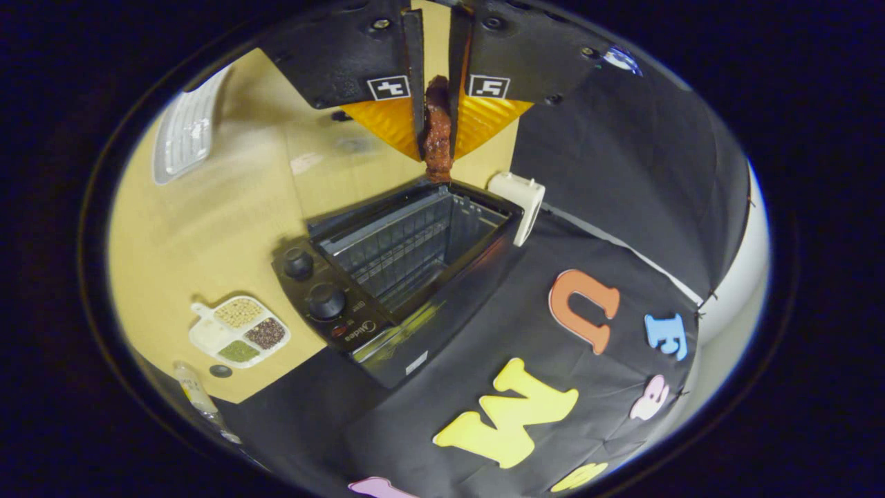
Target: Open the toaster oven, put the food inside, and close the toaster oven door.
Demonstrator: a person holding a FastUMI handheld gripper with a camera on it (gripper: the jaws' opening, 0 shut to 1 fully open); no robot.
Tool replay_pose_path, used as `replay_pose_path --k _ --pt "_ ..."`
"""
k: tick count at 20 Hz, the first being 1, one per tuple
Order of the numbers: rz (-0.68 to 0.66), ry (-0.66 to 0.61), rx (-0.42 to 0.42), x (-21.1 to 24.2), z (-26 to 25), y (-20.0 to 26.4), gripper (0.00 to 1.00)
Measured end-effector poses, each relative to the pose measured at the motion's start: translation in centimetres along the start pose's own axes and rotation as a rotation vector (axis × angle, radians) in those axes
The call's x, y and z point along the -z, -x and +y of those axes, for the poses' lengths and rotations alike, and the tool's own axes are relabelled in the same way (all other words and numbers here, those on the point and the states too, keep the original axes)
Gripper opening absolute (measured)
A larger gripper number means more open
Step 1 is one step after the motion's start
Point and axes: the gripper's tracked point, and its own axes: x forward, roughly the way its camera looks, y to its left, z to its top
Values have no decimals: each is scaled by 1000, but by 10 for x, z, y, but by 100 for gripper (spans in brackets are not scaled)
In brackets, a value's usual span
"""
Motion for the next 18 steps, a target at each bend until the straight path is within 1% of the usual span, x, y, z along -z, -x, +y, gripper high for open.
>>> replay_pose_path --k 2,4,7,9,14,18 --pt "-80 -56 -6 -5 3 -28 17" --pt "-157 -150 -10 -12 3 -55 18" --pt "-287 -254 -26 -28 4 -94 17" --pt "-353 -310 -9 -36 -1 -117 17" --pt "-463 -397 55 -49 -9 -156 17" --pt "-469 -404 109 -48 -23 -184 18"
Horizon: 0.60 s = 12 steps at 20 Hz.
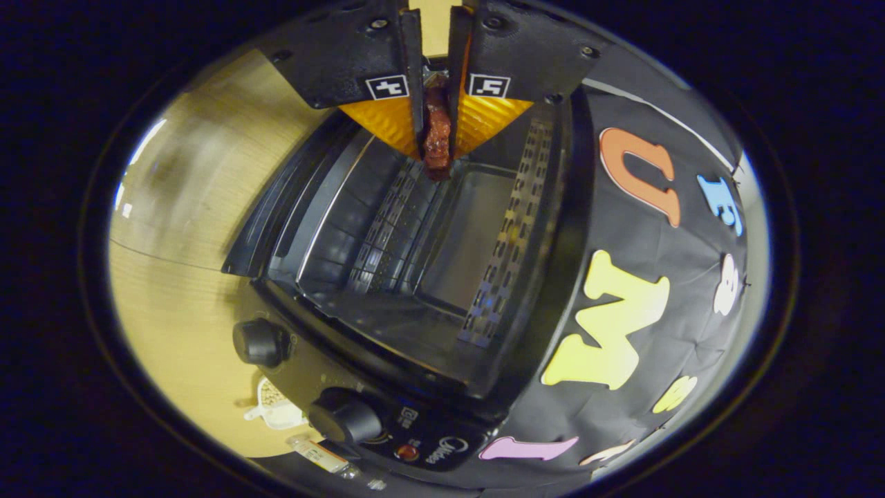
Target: Open the toaster oven, put the food inside, and close the toaster oven door.
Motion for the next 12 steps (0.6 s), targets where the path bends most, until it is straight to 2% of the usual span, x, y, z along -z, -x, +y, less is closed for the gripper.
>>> replay_pose_path --k 2,5,8,10,12 --pt "-12 3 -5 -3 4 -7 19" --pt "-21 86 26 -7 -2 -8 22" --pt "-2 183 36 -9 -1 -9 36" --pt "19 285 51 -10 3 -6 51" --pt "20 428 87 -15 2 -2 76"
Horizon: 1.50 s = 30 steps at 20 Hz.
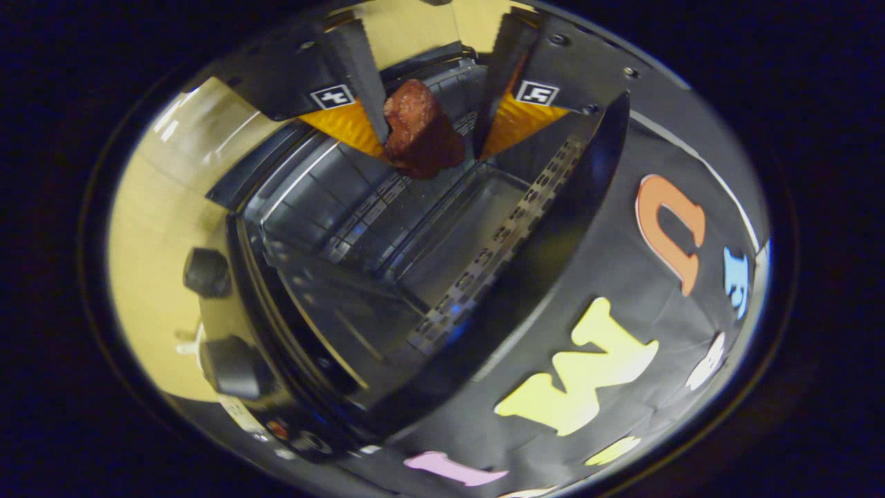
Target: Open the toaster oven, put the food inside, and close the toaster oven door.
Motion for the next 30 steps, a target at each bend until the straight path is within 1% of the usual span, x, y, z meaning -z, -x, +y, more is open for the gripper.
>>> replay_pose_path --k 2,3,5,7,9,12,14,19,22,25,28,30 --pt "0 156 46 -5 -6 3 100" --pt "-8 215 56 -7 -8 6 100" --pt "-28 293 56 -15 -10 14 100" --pt "-17 367 77 -17 -16 26 100" --pt "-3 397 72 -19 -18 39 100" --pt "-1 469 89 -27 -23 64 100" --pt "28 506 84 -27 -23 83 100" --pt "99 622 77 -25 -32 144 100" --pt "146 659 84 -19 -45 178 100" --pt "194 719 111 -10 -72 208 100" --pt "233 712 139 4 -96 226 100" --pt "271 706 151 24 -109 236 100"
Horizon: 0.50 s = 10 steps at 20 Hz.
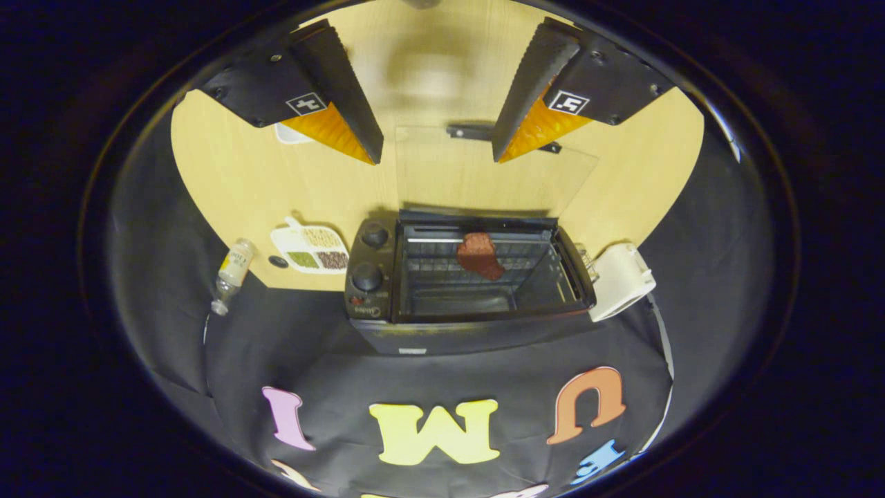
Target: Open the toaster oven, put the food inside, and close the toaster oven door.
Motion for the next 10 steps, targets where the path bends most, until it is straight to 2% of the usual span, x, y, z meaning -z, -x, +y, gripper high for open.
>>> replay_pose_path --k 5,10 --pt "77 33 -23 46 18 -10 100" --pt "135 46 -38 66 39 -38 100"
